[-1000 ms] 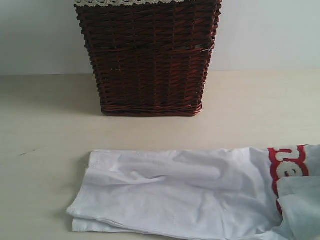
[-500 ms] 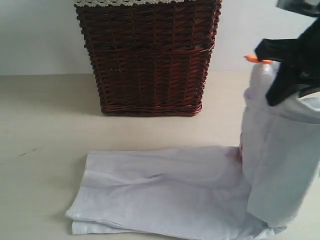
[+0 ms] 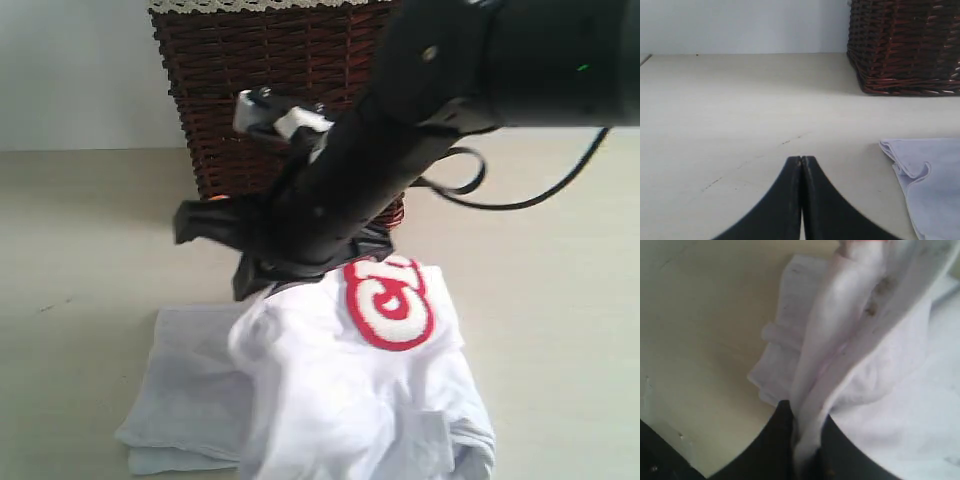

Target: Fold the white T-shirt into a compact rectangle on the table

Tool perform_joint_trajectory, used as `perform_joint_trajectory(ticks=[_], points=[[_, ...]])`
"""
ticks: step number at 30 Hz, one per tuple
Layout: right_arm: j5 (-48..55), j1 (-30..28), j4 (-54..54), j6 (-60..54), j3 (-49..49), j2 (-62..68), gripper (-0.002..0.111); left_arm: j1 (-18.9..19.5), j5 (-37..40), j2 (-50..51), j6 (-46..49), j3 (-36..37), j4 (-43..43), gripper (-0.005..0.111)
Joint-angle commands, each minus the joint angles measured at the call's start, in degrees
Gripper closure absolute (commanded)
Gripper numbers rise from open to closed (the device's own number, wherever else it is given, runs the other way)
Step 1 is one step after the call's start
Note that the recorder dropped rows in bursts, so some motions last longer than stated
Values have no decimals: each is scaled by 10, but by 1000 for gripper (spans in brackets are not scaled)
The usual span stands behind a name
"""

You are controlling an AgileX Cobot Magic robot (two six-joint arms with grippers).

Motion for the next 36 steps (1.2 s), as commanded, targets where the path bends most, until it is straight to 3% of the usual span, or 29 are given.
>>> perform_joint_trajectory(ticks=[1, 4, 6, 9, 12, 14, 18, 22, 26, 30, 36], points=[[-49, 55, 10, 14, -54, 73, 108, 2, -3, -2, -1, 0, 1, 107], [-57, 79, 10, 14, -102, 128, 107, 2, -3, -2, -1, 0, 1, 107], [-46, 83, 9, 14, -133, 162, 99, 2, -3, -2, -1, 0, 1, 107], [-7, 83, 9, 14, -164, 198, 72, 2, -3, -2, -1, 0, 1, 107], [17, 83, 9, 8, -181, 209, 35, 2, -3, -2, -1, 0, 1, 107], [29, 83, 9, -2, -195, 207, 25, 2, -3, -2, -1, 0, 1, 107], [63, 83, -3, -6, -227, 189, 36, 2, -3, -2, -1, 0, 1, 107], [132, 83, -57, -1, -252, 165, 63, 2, -3, -2, -1, 0, 1, 107], [204, 86, -134, 29, -237, 162, 108, 2, -3, -2, -1, 0, 1, 107], [69, 128, -128, 29, -178, 207, 108, 2, -3, -2, -1, 0, 1, 107], [31, 137, -114, 28, -179, 268, 108, 2, -3, -2, -1, 0, 1, 107]])
